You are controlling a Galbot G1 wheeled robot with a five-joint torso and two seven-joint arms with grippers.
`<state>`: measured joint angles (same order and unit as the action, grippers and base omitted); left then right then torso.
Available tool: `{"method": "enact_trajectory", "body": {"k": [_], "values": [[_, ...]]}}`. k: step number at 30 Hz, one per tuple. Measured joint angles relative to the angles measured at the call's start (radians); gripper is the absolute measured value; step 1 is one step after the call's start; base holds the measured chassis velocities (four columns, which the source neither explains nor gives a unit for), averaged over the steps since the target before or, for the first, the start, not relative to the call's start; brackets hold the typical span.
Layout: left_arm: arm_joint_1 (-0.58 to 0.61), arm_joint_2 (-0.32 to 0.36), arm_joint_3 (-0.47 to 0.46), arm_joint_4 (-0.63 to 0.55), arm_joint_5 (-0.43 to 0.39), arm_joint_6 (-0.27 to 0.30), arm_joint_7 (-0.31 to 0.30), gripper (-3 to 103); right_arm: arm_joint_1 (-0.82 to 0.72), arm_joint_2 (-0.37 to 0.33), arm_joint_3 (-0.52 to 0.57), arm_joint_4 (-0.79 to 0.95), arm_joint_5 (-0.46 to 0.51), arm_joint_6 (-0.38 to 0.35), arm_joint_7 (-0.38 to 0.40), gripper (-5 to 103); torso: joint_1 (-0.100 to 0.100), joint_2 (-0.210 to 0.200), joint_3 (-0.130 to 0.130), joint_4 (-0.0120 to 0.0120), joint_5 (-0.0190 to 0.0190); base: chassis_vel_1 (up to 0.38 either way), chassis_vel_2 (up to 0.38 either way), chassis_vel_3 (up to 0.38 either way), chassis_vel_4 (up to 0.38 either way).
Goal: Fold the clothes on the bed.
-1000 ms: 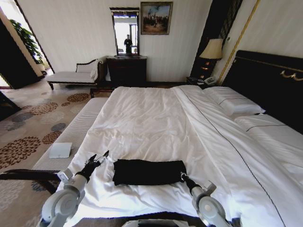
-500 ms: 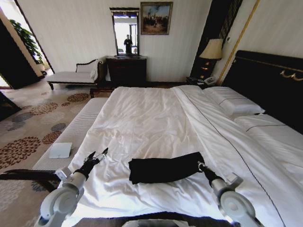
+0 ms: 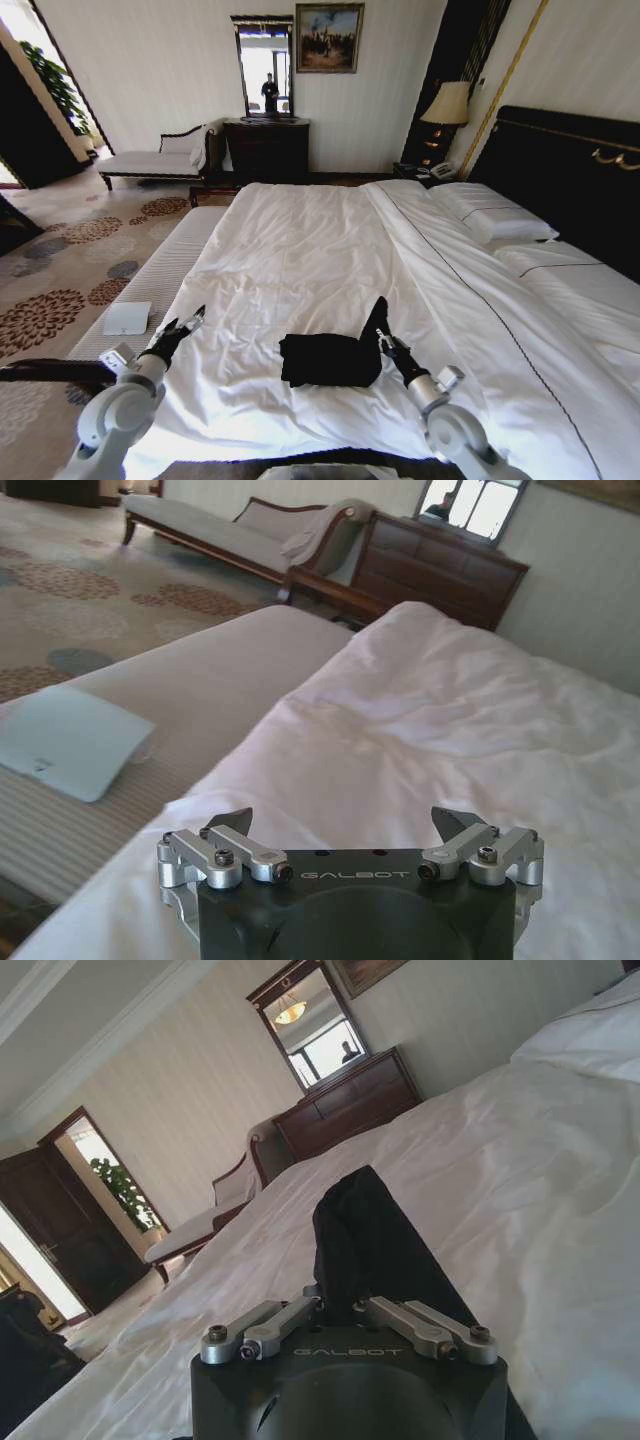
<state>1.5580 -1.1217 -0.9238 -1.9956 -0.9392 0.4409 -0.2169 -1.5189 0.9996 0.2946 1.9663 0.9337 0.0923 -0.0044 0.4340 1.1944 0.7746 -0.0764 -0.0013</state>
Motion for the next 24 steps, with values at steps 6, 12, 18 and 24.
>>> {"method": "enact_trajectory", "body": {"k": [6, 12, 18, 24], "values": [[-0.011, 0.048, -0.122, 0.058, -0.134, 0.028, -0.007, 100, 0.074, 0.001, -0.110, -0.060, -0.011, 0.008, -0.014, 5, 0.000, 0.000, 0.000, -0.0004, 0.0005, 0.000, 0.000, 0.000, 0.000], [-0.011, 0.055, -0.136, 0.050, -0.144, 0.030, -0.005, 100, 0.153, -0.069, -0.217, -0.091, 0.021, 0.010, -0.026, 5, 0.000, 0.000, 0.000, -0.0005, 0.0007, 0.000, 0.000, 0.000, 0.000], [-0.006, 0.038, -0.116, 0.044, -0.124, 0.028, -0.002, 100, 0.217, -0.162, -0.330, -0.107, 0.020, 0.026, -0.153, 5, 0.000, 0.000, 0.000, -0.0005, 0.0003, 0.000, 0.000, 0.000, 0.000], [0.000, 0.038, -0.120, 0.037, -0.123, 0.027, -0.002, 100, 0.304, -0.157, -0.431, -0.161, 0.000, 0.047, -0.208, 5, 0.000, 0.000, 0.000, -0.0005, 0.0006, 0.000, 0.000, 0.000, 0.000]]}}
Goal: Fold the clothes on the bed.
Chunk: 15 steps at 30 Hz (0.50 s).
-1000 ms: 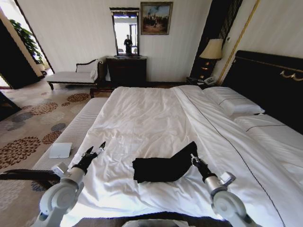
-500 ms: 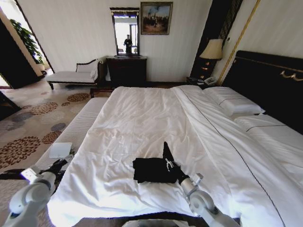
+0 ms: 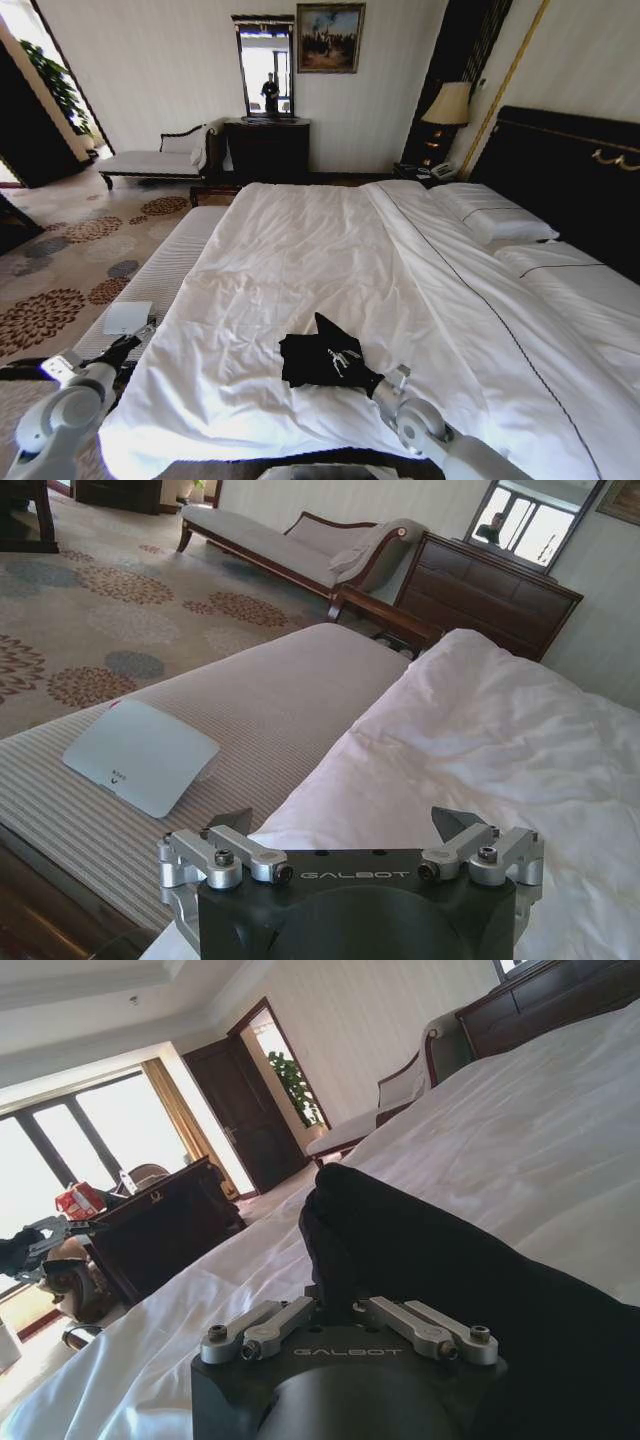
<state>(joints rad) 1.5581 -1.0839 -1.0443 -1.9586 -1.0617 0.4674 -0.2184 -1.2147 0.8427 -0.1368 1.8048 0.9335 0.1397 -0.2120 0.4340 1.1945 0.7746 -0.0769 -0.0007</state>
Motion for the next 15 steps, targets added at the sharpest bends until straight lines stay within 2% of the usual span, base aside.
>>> {"method": "enact_trajectory", "body": {"k": [7, 14, 15], "values": [[0.010, 0.001, -0.019, -0.009, -0.002, 0.001, 0.000, 100, 0.101, 0.027, -0.100, -0.036, 0.020, -0.002, -0.006, 5, 0.000, 0.000, 0.000, 0.0001, 0.0000, 0.000, 0.000, 0.000, 0.000], [0.024, -0.006, -0.027, -0.012, -0.001, 0.001, -0.001, 100, 0.132, 0.051, -0.140, -0.074, 0.022, -0.011, 0.009, 5, 0.000, 0.000, 0.000, 0.0002, -0.0001, 0.000, 0.000, 0.000, 0.000], [0.026, -0.006, -0.029, -0.012, -0.001, 0.001, -0.001, 100, 0.127, 0.057, -0.140, -0.079, 0.022, -0.013, 0.021, 2, 0.000, 0.000, 0.000, 0.0001, 0.0000, 0.000, 0.000, 0.000, 0.000]]}}
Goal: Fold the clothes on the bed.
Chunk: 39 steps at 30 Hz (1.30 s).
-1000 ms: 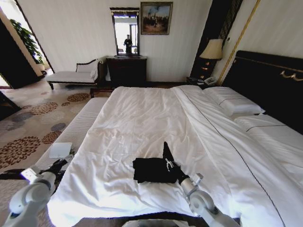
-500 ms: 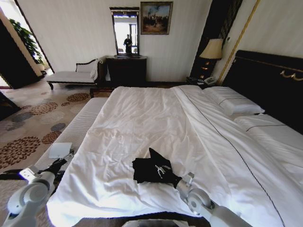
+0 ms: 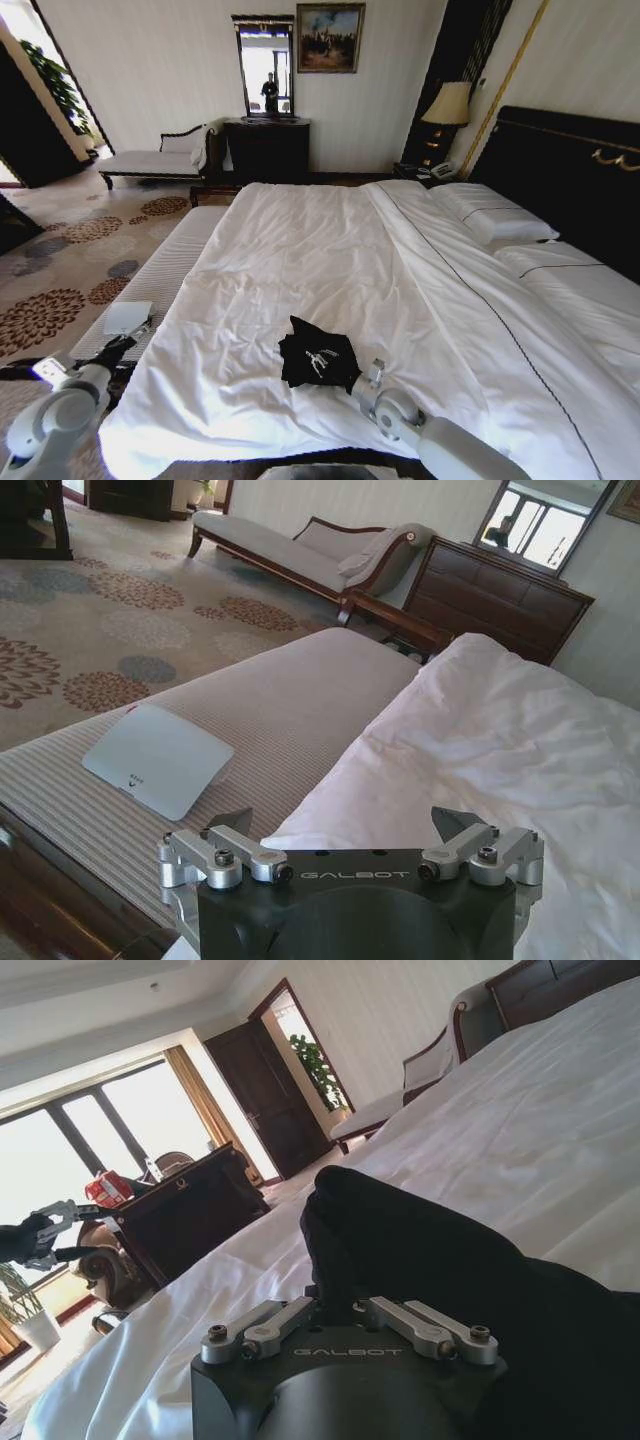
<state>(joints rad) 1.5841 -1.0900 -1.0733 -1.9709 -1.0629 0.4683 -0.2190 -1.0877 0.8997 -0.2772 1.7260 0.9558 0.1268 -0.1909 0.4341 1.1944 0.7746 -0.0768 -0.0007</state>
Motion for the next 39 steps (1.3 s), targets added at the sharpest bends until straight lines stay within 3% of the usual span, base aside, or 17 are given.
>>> {"method": "enact_trajectory", "body": {"k": [4, 9, 11, 14, 15, 18, 19, 23, 24, 25, 27, 30, 33, 39], "values": [[0.002, -0.001, -0.001, 0.006, 0.000, -0.001, 0.000, 100, -0.011, 0.011, 0.001, -0.004, 0.000, 0.016, 0.013, 11, 0.000, 0.000, 0.000, -0.0002, 0.0000, 0.000, 0.000, 0.000, 0.000], [0.005, -0.015, 0.012, 0.000, 0.000, 0.017, -0.005, 100, -0.027, 0.030, 0.016, 0.052, 0.020, 0.035, 0.026, 33, 0.000, 0.000, 0.000, 0.0000, -0.0001, 0.000, 0.000, 0.000, 0.000], [0.005, -0.018, 0.013, -0.003, 0.003, 0.018, -0.005, 100, -0.030, 0.034, 0.018, 0.057, 0.025, 0.034, 0.034, 33, 0.000, 0.000, 0.000, 0.0000, -0.0001, 0.000, 0.000, 0.000, 0.000], [0.008, -0.021, 0.013, -0.012, 0.007, 0.017, -0.005, 100, -0.044, 0.044, 0.037, 0.065, 0.031, 0.042, 0.031, 48, 0.000, 0.000, 0.000, 0.0000, 0.0000, 0.000, 0.000, 0.000, 0.000], [0.008, -0.021, 0.013, -0.012, 0.007, 0.017, -0.005, 100, -0.044, 0.044, 0.037, 0.065, 0.031, 0.042, 0.031, 48, 0.000, 0.000, 0.000, 0.0000, 0.0000, 0.000, 0.000, 0.000, 0.000], [0.015, -0.023, 0.003, -0.021, 0.005, 0.010, -0.002, 100, -0.055, 0.052, 0.065, 0.094, 0.102, 0.042, 0.041, 65, 0.000, 0.000, 0.000, -0.0001, 0.0000, 0.000, 0.000, 0.000, 0.000], [0.015, -0.023, 0.003, -0.021, 0.005, 0.010, -0.002, 100, -0.055, 0.052, 0.065, 0.094, 0.102, 0.042, 0.041, 65, 0.000, 0.000, 0.000, -0.0001, 0.0000, 0.000, 0.000, 0.000, 0.000], [0.023, -0.033, -0.004, -0.036, 0.014, -0.004, 0.013, 100, -0.037, 0.084, 0.077, 0.067, 0.161, -0.006, 0.198, 82, 0.000, 0.000, 0.000, 0.0000, 0.0001, 0.000, 0.000, 0.000, 0.000], [0.018, -0.036, -0.003, -0.017, 0.060, -0.019, 0.015, 100, -0.027, 0.104, 0.075, 0.042, 0.163, -0.027, 0.263, 86, 0.000, 0.000, 0.000, -0.0001, 0.0004, 0.000, 0.000, 0.000, 0.000], [0.018, -0.036, -0.003, -0.017, 0.060, -0.019, 0.015, 100, -0.027, 0.104, 0.075, 0.042, 0.163, -0.027, 0.263, 86, 0.000, 0.000, 0.000, -0.0001, 0.0004, 0.000, 0.000, 0.000, 0.000], [0.009, -0.037, 0.002, 0.044, 0.146, -0.062, 0.031, 100, -0.015, 0.128, 0.066, 0.008, 0.151, -0.042, 0.307, 96, 0.000, 0.000, 0.000, -0.0002, 0.0002, 0.000, 0.000, 0.000, 0.000], [0.007, -0.038, -0.005, 0.115, 0.149, -0.084, 0.041, 100, -0.003, 0.148, 0.055, -0.023, 0.135, -0.047, 0.318, 99, 0.000, 0.000, 0.000, -0.0002, -0.0005, 0.000, 0.000, 0.000, 0.000], [0.019, -0.051, -0.037, 0.160, 0.097, -0.092, 0.049, 100, 0.010, 0.187, 0.025, -0.064, 0.111, -0.048, 0.317, 100, 0.000, 0.000, 0.000, 0.0003, -0.0004, 0.000, 0.000, 0.000, 0.000], [0.031, -0.075, -0.046, 0.123, 0.093, -0.093, 0.051, 100, 0.014, 0.244, -0.042, -0.089, 0.060, -0.020, 0.281, 100, 0.000, 0.000, 0.000, -0.0003, 0.0000, 0.000, 0.000, 0.000, 0.000]]}}
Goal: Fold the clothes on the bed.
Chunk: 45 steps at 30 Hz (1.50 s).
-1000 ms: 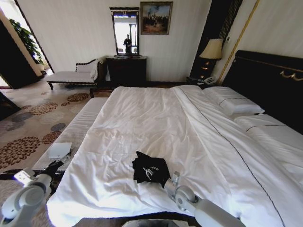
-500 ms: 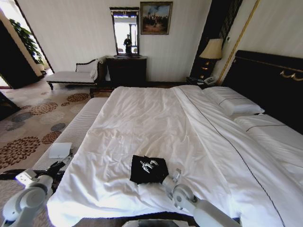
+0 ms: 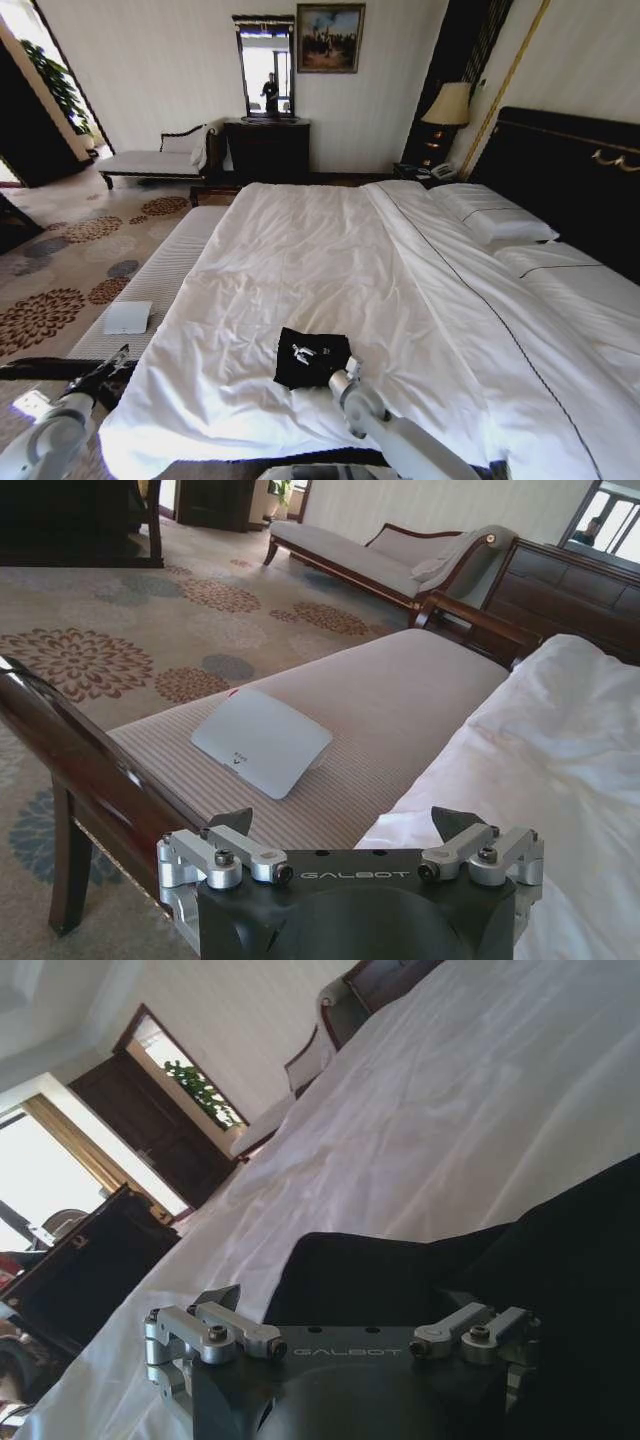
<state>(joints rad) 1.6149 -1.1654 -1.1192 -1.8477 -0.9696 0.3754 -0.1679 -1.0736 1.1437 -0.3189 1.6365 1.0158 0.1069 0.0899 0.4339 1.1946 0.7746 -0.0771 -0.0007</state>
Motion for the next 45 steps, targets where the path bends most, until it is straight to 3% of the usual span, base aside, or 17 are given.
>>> {"method": "enact_trajectory", "body": {"k": [2, 6, 8, 10, 12, 15, 17, 19, 21, 22, 25, 27, 30, 35, 37, 41, 45], "values": [[0.002, -0.004, 0.000, -0.013, 0.000, 0.001, -0.001, 100, -0.001, -0.006, -0.011, 0.008, -0.006, 0.018, -0.039, 100, 0.000, 0.000, 0.000, 0.0001, 0.0003, 0.000, 0.000, 0.000, 0.000], [0.021, -0.016, 0.004, -0.062, 0.006, 0.001, 0.005, 100, -0.027, -0.079, 0.029, 0.104, 0.011, 0.079, -0.271, 100, 0.000, 0.000, 0.000, 0.0003, 0.0004, 0.000, 0.000, 0.000, 0.000], [0.024, -0.018, 0.007, -0.069, 0.007, 0.000, 0.009, 100, -0.031, -0.087, 0.048, 0.117, 0.016, 0.086, -0.286, 100, 0.000, 0.000, 0.000, 0.0002, 0.0004, 0.000, 0.000, 0.000, 0.000], [0.034, -0.027, 0.023, -0.104, 0.009, -0.010, 0.021, 100, -0.047, -0.117, 0.132, 0.150, 0.022, 0.107, -0.310, 100, 0.000, 0.000, 0.000, 0.0004, 0.0003, 0.000, 0.000, 0.000, 0.000], [0.039, -0.033, 0.034, -0.126, 0.009, -0.016, 0.024, 100, -0.059, -0.133, 0.186, 0.161, 0.020, 0.113, -0.310, 100, 0.000, 0.000, 0.000, 0.0004, 0.0003, 0.000, 0.000, 0.000, 0.000], [0.067, -0.047, 0.091, -0.207, 0.018, -0.051, 0.034, 100, -0.110, -0.167, 0.333, 0.193, -0.012, 0.123, -0.232, 100, 0.000, 0.000, 0.000, 0.0003, 0.0005, 0.000, 0.000, 0.000, 0.000], [0.099, -0.047, 0.149, -0.287, 0.039, -0.081, 0.033, 100, -0.187, -0.181, 0.475, 0.218, -0.105, 0.125, -0.138, 100, 0.000, 0.000, 0.000, 0.0002, 0.0006, 0.000, 0.000, 0.000, 0.000], [0.112, -0.046, 0.177, -0.326, 0.052, -0.087, 0.023, 100, -0.218, -0.183, 0.528, 0.221, -0.156, 0.145, -0.125, 100, 0.000, 0.000, 0.000, -0.0001, 0.0003, 0.000, 0.000, 0.000, 0.000], [0.135, -0.050, 0.243, -0.394, 0.166, -0.144, 0.004, 100, -0.302, -0.177, 0.680, 0.240, -0.281, 0.186, -0.113, 100, 0.000, 0.000, 0.000, -0.0001, 0.0007, 0.000, 0.000, 0.000, 0.000], [0.135, -0.050, 0.243, -0.394, 0.166, -0.144, 0.004, 100, -0.302, -0.177, 0.680, 0.240, -0.281, 0.186, -0.113, 100, 0.000, 0.000, 0.000, -0.0001, 0.0007, 0.000, 0.000, 0.000, 0.000], [0.156, -0.084, 0.325, -0.440, 0.444, -0.242, 0.019, 100, -0.422, -0.139, 0.856, 0.313, -0.403, 0.182, -0.078, 100, 0.000, 0.000, 0.000, 0.0001, 0.0002, 0.000, 0.000, 0.000, 0.000], [0.169, -0.097, 0.355, -0.460, 0.493, -0.254, 0.027, 100, -0.469, -0.109, 0.909, 0.347, -0.435, 0.170, -0.059, 100, 0.000, 0.000, 0.000, 0.0001, 0.0002, 0.000, 0.000, 0.000, 0.000], [0.203, -0.134, 0.424, -0.497, 0.569, -0.266, 0.054, 100, -0.595, 0.012, 1.006, 0.430, -0.520, 0.146, -0.015, 100, 0.000, 0.000, 0.000, 0.0000, 0.0003, 0.000, 0.000, 0.000, 0.000], [0.265, -0.169, 0.473, -0.523, 0.642, -0.336, 0.128, 100, -0.698, 0.119, 1.044, 0.518, -0.582, 0.149, 0.017, 100, 0.000, 0.000, 0.000, 0.0001, 0.0000, 0.000, 0.000, 0.000, 0.000], [0.278, -0.175, 0.477, -0.529, 0.650, -0.352, 0.143, 100, -0.706, 0.129, 1.045, 0.532, -0.590, 0.149, 0.017, 100, 0.000, 0.000, 0.000, 0.0005, -0.0001, 0.000, 0.000, 0.000, 0.000], [0.321, -0.196, 0.478, -0.547, 0.662, -0.442, 0.211, 100, -0.711, 0.146, 1.052, 0.578, -0.620, 0.149, 0.011, 100, 0.000, 0.000, 0.000, 0.0005, 0.0001, 0.000, 0.000, 0.000, 0.000], [0.325, -0.199, 0.475, -0.547, 0.664, -0.455, 0.219, 100, -0.707, 0.148, 1.055, 0.583, -0.622, 0.149, 0.005, 100, 0.000, 0.000, 0.000, 0.0002, 0.0001, 0.000, 0.000, 0.000, 0.000]]}}
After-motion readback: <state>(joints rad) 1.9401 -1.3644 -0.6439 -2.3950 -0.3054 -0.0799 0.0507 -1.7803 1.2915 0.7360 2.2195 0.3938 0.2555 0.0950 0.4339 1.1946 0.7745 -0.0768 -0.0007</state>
